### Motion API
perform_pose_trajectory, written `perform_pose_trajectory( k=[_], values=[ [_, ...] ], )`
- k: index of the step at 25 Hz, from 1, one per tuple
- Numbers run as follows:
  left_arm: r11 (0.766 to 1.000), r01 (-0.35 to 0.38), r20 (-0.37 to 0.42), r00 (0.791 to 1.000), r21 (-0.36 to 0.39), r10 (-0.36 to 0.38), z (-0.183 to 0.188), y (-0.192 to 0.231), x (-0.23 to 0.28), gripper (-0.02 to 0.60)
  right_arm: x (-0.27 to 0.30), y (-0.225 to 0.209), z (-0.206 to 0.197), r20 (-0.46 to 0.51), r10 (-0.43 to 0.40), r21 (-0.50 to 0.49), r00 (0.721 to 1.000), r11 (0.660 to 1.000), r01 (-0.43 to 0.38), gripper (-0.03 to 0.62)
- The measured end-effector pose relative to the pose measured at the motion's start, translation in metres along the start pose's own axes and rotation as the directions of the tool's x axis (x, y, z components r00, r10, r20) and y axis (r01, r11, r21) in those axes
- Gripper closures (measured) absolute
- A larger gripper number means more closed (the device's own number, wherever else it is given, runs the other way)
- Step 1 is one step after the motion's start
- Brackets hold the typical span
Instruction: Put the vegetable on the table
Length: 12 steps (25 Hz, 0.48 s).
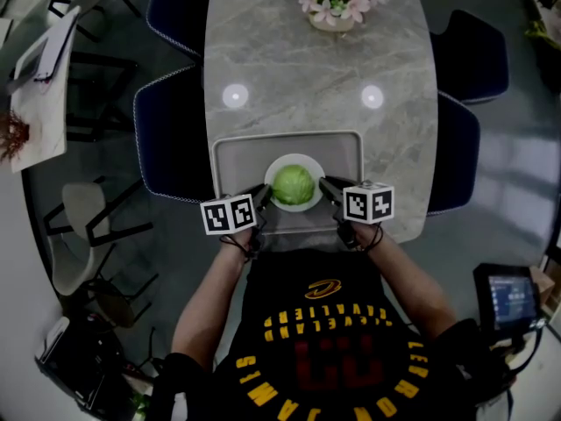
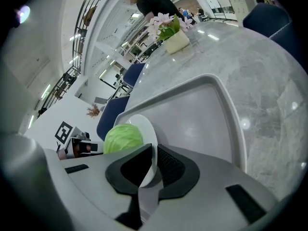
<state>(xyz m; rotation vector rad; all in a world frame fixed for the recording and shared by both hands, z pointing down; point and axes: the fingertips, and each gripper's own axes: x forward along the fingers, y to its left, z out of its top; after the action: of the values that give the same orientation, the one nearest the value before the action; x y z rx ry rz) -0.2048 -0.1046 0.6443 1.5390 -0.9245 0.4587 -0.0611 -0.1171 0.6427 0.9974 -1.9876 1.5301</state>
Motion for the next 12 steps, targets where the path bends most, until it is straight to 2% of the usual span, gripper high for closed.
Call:
perform_pose_trajectory(
  k=[5, 12],
  values=[
    [0.999, 0.008, 0.015, 1.0, -0.031, -0.008, 0.0, -0.001, -0.002, 0.545, -0.002, 0.002, 0.001, 0.002, 0.028, 0.016, 1.0, 0.999, -0.028, 0.554],
    [0.995, 0.068, -0.007, 0.998, -0.078, -0.069, 0.009, -0.011, -0.006, 0.549, -0.006, 0.001, 0.011, -0.014, 0.084, 0.063, 0.996, 0.995, -0.083, 0.554]
  ],
)
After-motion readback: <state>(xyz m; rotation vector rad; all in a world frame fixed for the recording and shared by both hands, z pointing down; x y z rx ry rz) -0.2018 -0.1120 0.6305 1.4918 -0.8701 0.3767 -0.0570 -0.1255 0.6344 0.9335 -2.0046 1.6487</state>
